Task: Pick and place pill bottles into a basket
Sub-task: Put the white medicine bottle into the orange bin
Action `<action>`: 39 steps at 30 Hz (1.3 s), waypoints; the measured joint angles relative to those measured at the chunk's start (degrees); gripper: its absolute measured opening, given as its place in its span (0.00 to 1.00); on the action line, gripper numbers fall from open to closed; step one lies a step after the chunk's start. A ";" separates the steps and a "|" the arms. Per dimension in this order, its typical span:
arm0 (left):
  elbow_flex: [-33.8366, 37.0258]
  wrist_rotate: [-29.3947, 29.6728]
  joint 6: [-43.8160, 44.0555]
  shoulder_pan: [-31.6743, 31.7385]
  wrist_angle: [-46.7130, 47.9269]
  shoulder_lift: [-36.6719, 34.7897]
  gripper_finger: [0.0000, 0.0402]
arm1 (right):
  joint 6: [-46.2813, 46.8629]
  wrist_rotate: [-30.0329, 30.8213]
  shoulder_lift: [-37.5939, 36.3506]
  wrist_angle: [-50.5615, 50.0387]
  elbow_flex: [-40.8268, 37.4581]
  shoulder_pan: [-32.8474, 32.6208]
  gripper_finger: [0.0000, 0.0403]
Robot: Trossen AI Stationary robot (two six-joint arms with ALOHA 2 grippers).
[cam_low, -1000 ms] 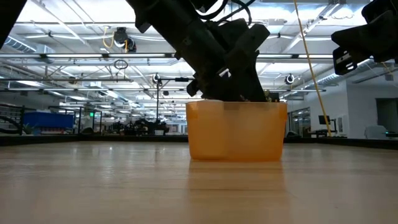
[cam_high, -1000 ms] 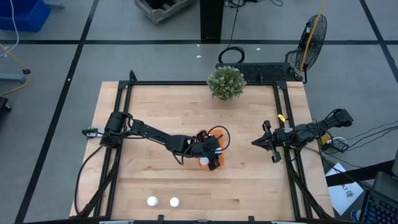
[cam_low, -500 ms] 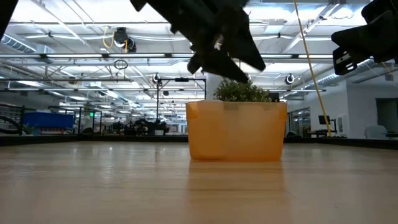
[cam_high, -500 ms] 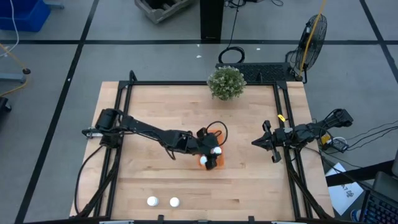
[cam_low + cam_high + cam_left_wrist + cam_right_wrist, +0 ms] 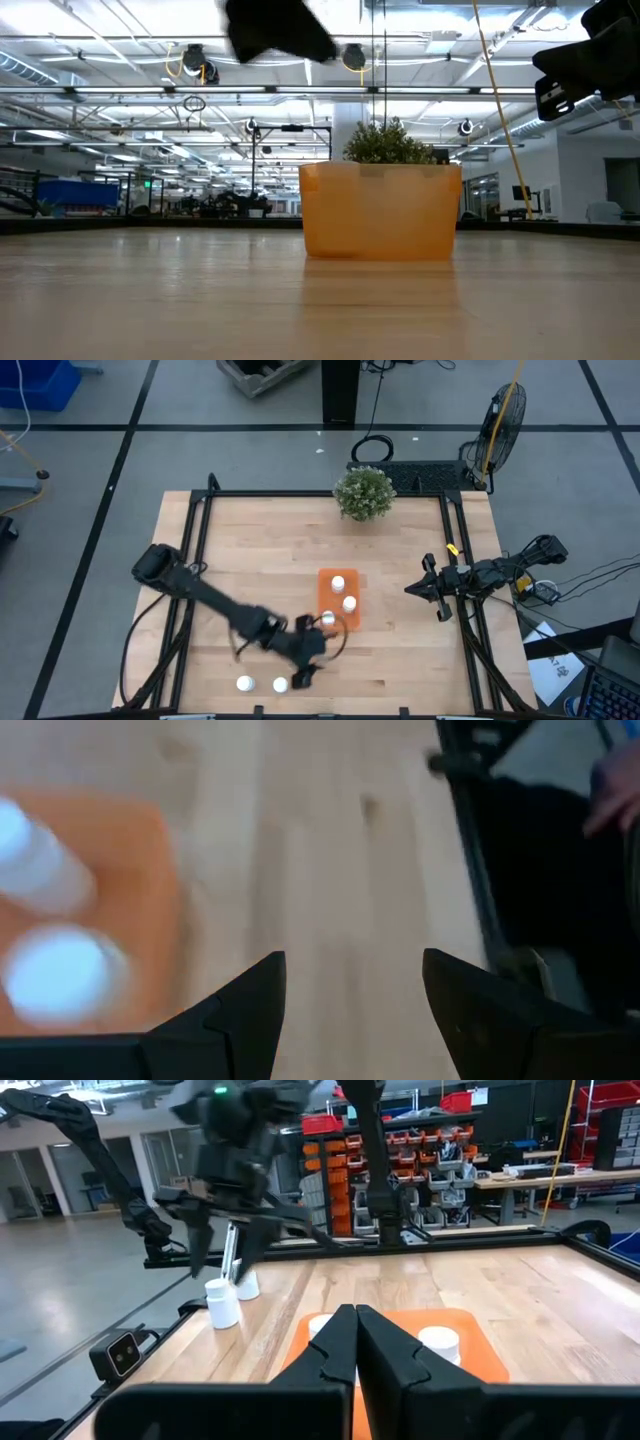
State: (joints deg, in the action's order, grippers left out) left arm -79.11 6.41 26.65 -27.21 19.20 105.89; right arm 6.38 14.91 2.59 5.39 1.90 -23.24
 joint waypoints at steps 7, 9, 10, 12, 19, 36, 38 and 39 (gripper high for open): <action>-0.03 6.74 14.60 -11.16 7.05 -1.43 0.60 | -0.01 0.01 0.00 0.02 0.00 0.00 0.00; -0.10 8.71 18.33 -14.39 8.30 -1.49 0.60 | 0.00 0.01 0.00 0.00 -0.01 -0.01 0.00; -0.03 10.18 19.49 -15.88 8.83 -1.43 0.60 | 0.00 0.01 0.00 0.00 0.00 0.00 0.00; 0.02 12.76 21.30 -18.25 9.09 -1.43 0.60 | -0.01 0.01 0.00 0.06 -0.01 -0.01 0.00; 0.00 19.40 24.75 -23.04 12.54 -1.40 0.60 | 0.00 0.00 0.00 0.00 0.01 0.00 0.00; 2.16 15.98 32.17 -21.74 15.18 -1.36 0.60 | 0.01 0.01 0.00 0.00 -0.01 -0.01 0.00; 2.16 16.75 31.44 -21.93 15.41 -1.36 0.60 | 0.00 0.00 0.00 0.00 0.00 -0.01 0.00; 2.16 16.72 31.27 -21.95 15.31 -1.36 0.60 | 0.00 0.01 0.00 0.00 0.00 0.01 0.00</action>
State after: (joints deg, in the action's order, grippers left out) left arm -76.95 23.12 57.92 -49.16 34.51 104.53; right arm 6.38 14.91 2.59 5.39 1.90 -23.22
